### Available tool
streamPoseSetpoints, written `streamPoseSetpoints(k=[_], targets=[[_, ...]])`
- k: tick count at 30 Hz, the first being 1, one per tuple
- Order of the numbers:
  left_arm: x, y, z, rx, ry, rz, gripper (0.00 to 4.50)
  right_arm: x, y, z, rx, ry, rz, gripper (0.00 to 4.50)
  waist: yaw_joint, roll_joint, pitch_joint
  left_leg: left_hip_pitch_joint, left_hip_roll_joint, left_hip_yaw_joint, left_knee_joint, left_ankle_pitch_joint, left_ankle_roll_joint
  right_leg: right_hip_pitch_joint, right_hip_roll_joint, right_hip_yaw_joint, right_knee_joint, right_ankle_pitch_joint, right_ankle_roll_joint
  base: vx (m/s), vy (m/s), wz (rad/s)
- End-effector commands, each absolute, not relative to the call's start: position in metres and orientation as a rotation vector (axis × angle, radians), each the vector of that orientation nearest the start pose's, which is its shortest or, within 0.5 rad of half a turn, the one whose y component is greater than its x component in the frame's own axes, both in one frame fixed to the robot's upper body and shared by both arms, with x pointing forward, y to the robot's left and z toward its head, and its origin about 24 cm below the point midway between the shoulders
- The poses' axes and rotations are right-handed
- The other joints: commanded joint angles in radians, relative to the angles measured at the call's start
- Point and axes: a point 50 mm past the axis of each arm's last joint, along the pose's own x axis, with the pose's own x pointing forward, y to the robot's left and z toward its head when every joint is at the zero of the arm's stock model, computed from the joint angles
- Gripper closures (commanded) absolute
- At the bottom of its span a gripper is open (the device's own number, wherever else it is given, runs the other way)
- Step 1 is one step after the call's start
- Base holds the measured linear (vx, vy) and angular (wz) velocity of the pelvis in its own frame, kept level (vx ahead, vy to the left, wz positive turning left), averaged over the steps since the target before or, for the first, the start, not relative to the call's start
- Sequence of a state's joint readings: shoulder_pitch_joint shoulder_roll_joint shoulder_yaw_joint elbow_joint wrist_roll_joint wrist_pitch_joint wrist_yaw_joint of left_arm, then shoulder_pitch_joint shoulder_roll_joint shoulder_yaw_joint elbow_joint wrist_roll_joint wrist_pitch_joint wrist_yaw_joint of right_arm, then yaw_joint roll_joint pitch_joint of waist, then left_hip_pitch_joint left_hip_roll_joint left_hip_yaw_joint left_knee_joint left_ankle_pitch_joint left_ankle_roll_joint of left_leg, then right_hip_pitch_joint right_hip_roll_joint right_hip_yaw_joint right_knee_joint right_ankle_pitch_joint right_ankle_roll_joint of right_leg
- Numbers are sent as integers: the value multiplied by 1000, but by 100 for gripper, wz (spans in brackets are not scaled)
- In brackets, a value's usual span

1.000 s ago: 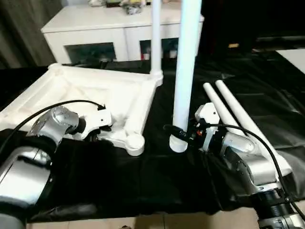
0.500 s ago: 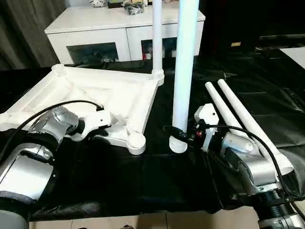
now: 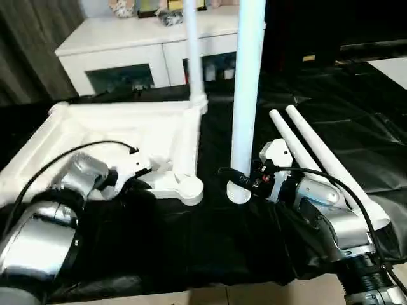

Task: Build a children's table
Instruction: Insert table leg to table base

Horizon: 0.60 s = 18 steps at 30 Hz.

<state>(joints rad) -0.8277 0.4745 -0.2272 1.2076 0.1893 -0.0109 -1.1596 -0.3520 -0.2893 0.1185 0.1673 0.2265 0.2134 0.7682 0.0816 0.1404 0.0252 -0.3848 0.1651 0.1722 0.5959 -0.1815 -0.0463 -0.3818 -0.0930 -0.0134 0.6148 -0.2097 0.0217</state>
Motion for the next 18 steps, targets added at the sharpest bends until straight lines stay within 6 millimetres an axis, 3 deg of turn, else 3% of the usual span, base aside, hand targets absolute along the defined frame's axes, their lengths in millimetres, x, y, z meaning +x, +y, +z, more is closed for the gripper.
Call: streamPoseSetpoints(k=[1,2,3,5,6,7,8,9,12,13,15,16,17,18], targets=[[322,221,10,297,844,-934,372,306,-132,83,-59,88,854,266,-1,-32,-45,20,47,-18,-83,-293,31,27,-54,18,-78,-199,-251,0,0,0],[322,219,9,290,837,-933,375,307,-133,83,-56,88,845,266,0,-27,-46,21,48,-20,-84,-292,28,27,-56,19,-76,-212,-247,0,0,0],[322,211,8,268,795,-932,378,309,-135,85,-38,86,819,266,-2,-33,-45,20,49,-20,-86,-298,28,25,-55,19,-80,-243,-239,0,0,0],[322,206,8,265,760,-941,383,310,-136,86,-28,84,811,266,-2,-30,-46,20,50,-22,-87,-303,27,23,-55,19,-80,-263,-227,0,0,0],[322,199,8,251,723,-959,388,312,-137,89,-3,82,803,266,-4,-34,-44,19,49,-19,-88,-309,29,20,-53,19,-85,-283,-218,0,0,0],[317,183,13,287,591,-1040,393,313,-138,94,54,71,798,266,-7,-39,-45,12,53,-24,-91,-295,36,26,-57,19,-83,-270,-214,0,0,0],[317,182,13,289,587,-1043,398,313,-138,95,58,70,799,266,-10,-35,-46,8,53,-23,-92,-279,44,23,-53,17,-82,-245,-209,0,0,0],[314,176,14,313,550,-1066,404,314,-138,98,88,68,800,266,-9,-45,-48,13,55,-21,-90,-278,50,21,-53,17,-84,-238,-208,0,0,0],[306,165,16,402,464,-1124,424,316,-138,105,148,61,820,266,-7,-37,-55,11,59,-22,-89,-231,54,23,-51,15,-74,-155,-210,0,0,0],[299,156,18,465,401,-1170,430,316,-137,113,190,56,864,266,-8,-60,-54,10,59,-18,-87,-213,67,22,-45,14,-73,-110,-208,0,0,0],[298,153,18,475,384,-1186,444,316,-137,116,201,54,881,266,1,-52,-56,12,57,-15,-81,-173,82,20,-45,14,-67,-61,-212,0,0,0],[296,151,18,479,386,-1186,448,316,-136,118,197,57,908,266,8,-68,-59,12,55,-11,-74,-141,93,21,-46,15,-62,-33,-217,0,0,0],[293,150,17,481,391,-1188,448,316,-136,121,196,64,934,266,11,-76,-57,14,56,-8,-75,-134,99,18,-46,15,-65,-36,-216,0,0,0],[293,150,17,481,391,-1188,448,316,-136,121,196,64,934,266,13,-70,-59,13,56,-9,-73,-124,100,19,-48,15,-60,-29,-219,0,0,0]])
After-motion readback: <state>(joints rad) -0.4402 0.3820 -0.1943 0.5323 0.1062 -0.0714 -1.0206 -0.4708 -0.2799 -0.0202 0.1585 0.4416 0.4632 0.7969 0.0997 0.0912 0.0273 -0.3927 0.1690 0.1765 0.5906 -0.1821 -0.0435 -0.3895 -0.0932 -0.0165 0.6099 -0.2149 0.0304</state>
